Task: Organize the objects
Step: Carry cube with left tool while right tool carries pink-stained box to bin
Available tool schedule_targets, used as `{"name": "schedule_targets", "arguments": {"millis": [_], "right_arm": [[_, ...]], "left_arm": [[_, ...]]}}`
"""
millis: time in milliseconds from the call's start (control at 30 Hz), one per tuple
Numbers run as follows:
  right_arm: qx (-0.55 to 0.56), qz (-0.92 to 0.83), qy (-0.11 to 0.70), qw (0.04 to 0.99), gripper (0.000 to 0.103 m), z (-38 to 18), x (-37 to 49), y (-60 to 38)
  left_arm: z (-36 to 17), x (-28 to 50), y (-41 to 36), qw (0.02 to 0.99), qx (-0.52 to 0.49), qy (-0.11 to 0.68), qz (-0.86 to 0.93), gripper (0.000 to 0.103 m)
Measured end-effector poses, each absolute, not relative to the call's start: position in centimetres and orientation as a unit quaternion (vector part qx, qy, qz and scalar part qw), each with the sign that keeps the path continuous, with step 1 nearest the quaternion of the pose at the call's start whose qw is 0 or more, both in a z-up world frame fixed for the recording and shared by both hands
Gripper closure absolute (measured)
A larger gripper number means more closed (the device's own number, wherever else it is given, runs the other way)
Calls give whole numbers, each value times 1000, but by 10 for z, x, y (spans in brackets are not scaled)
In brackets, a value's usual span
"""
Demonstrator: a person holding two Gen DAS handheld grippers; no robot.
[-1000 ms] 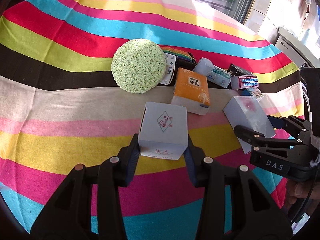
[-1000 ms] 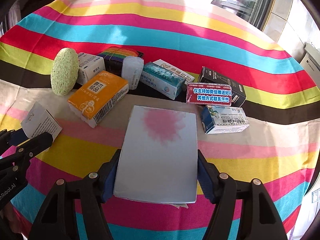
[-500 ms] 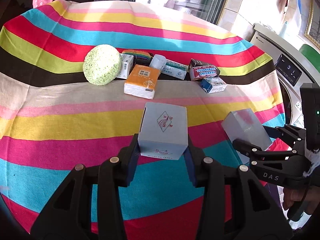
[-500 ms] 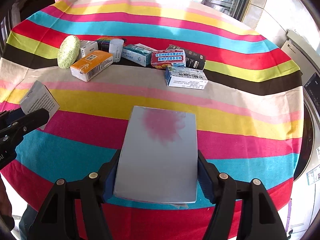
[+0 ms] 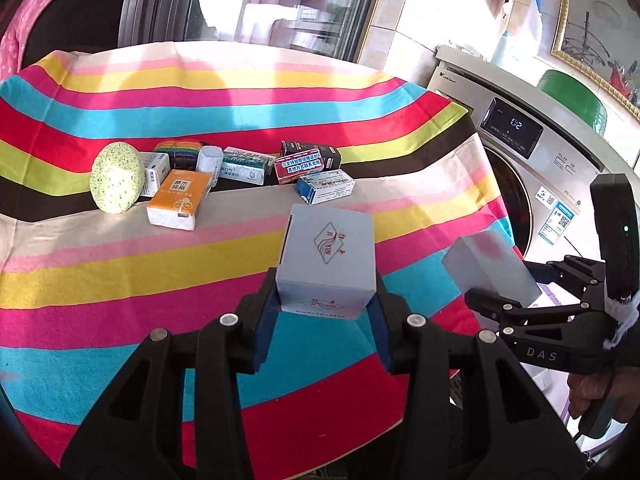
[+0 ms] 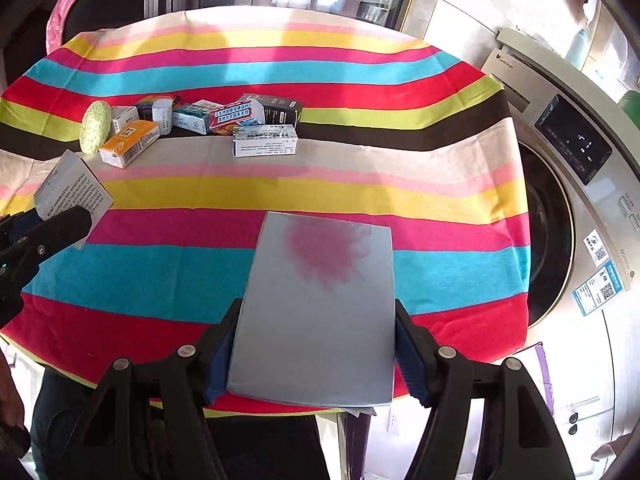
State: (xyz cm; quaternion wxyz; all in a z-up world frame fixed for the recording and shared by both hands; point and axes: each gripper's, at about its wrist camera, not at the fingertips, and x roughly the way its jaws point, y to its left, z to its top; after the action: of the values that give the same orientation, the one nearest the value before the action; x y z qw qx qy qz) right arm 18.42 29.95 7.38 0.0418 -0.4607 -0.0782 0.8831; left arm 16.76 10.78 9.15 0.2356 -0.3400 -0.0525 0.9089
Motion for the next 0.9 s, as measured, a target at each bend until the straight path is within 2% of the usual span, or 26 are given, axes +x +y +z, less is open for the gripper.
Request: {"name": "schedule_targets", "arguments": {"millis": [500,900], "right_arm": [[-450,887,-15,106,34,82,244,394],[-442,886,6,141,34,68,285,460]], "left_arm": [[118,204,205,339,-335,-22,879,57],[108,231,282,414,-378,-5,828,57]]}}
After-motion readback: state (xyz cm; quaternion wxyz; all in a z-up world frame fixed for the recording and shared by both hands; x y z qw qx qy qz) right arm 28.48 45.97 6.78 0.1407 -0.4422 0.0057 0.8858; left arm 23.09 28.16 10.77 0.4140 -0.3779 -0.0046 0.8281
